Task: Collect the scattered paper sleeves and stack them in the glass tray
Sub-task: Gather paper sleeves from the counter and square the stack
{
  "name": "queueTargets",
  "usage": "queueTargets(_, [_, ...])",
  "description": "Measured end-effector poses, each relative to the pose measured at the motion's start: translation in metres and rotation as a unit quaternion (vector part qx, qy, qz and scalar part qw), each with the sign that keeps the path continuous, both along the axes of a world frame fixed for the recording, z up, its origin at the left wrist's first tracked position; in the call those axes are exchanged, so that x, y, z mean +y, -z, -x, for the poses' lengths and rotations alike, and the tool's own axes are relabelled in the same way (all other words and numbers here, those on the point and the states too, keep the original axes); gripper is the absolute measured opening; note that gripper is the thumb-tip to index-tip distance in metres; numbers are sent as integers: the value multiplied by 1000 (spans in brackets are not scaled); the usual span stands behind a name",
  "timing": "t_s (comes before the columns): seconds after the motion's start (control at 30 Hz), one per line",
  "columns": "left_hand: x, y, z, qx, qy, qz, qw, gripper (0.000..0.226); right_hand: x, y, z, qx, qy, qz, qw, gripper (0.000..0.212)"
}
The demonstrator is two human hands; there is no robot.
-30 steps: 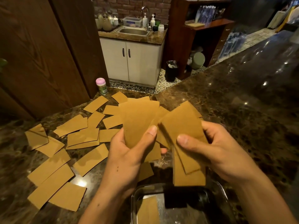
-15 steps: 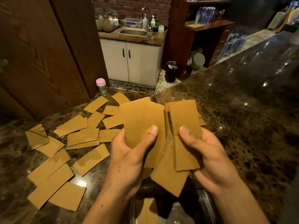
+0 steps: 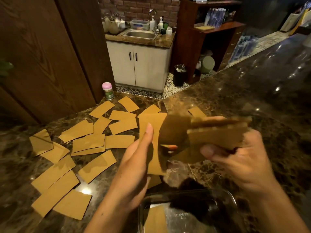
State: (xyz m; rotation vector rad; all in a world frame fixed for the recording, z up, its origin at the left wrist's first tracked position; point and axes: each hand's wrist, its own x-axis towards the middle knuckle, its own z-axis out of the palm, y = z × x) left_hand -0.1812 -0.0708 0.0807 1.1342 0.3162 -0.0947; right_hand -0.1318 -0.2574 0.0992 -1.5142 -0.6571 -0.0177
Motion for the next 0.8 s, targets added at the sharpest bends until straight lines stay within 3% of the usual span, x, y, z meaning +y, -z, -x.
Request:
queueTargets(0.07, [3,-2,0,16,0,45,999,36,-9,-11,-3,-151,-47,108,982,32])
queueTargets(0.13, [5,-4,-3,35,12,93,995,41,-17,-21,-5,-256,-88,229,935,32])
queueTargets(0.17, [7,-5,-3,34,18,111,993,41,-21,-25,-6,-285,-104,286,909,34])
queueTargets(0.27, [13,-5,2,20,13,121,992,10,-23,-34,-3,-319,-134,417,841,44])
queueTargets(0.33, [12,-4,7,-7,48,130,990,18,-23,-36,-1,-307,-156,458,819,50])
queueTargets(0.47, [10,6,7,-43,11,65,997,31,-27,-48,-2,-139,-233,445,854,44])
queueTargets(0.57, [11,7,8,-81,15,-10,997,37,-25,-48,-3,-13,-156,299,941,43])
queueTargets(0.6, [12,6,8,-90,25,-30,995,37,-22,-47,-5,38,-130,262,955,42])
queueTargets(0.8, [19,9,7,-114,28,-113,987,32,-6,-53,-19,120,-145,276,942,28])
